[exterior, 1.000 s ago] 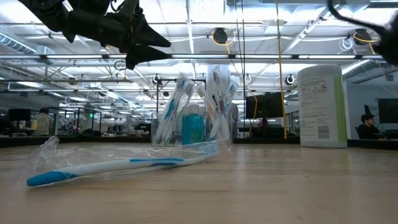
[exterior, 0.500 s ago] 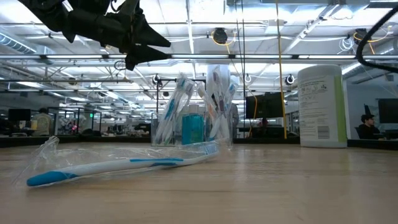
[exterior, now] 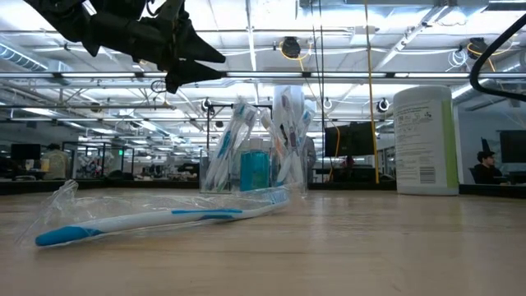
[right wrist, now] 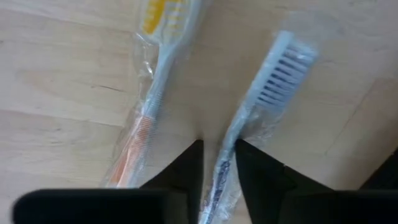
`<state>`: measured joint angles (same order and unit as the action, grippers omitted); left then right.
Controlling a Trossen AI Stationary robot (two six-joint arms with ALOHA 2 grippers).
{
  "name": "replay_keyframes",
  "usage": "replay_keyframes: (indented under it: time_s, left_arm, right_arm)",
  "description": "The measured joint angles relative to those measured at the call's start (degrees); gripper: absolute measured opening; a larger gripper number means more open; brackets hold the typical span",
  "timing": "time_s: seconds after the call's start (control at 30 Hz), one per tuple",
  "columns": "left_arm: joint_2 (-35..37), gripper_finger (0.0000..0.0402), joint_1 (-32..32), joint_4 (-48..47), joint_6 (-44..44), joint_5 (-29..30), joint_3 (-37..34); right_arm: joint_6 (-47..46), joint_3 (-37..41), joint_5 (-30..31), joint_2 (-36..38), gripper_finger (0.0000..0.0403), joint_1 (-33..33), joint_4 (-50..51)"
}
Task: Pick & Place toothbrushing station
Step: Put the purple toothbrush into the right section of the transparent organizer
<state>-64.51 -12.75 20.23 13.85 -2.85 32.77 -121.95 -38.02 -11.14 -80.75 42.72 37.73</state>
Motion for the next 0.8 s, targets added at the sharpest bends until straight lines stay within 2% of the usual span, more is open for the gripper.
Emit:
replay_keyframes:
  time_s: [0.23, 0.4, 0.53, 0.8]
  left_arm:
    - [0.0, 0.0214, 0.0, 0.0, 0.0, 0.0, 0.0]
    - [0.0, 0.0214, 0.0, 0.0, 0.0, 0.0, 0.0]
    - [0.0, 0.0214, 0.0, 0.2, 0.1, 0.0, 0.0]
    - [0.0, 0.0214, 0.0, 0.4, 0.2, 0.0, 0.0]
  right_arm:
    - [1.3, 0.0, 1.4, 0.0, 0.0018, 0.0, -0.9]
    - [4.8, -0.9, 2.1, 0.6, 0.0013, 0.0, -2.6]
    - [9.5, -4.4, 7.9, 2.0, 0.0021, 0.0, -1.4]
    - [17.6, -10.4, 19.4, 6.1, 0.0010, -1.6, 5.3]
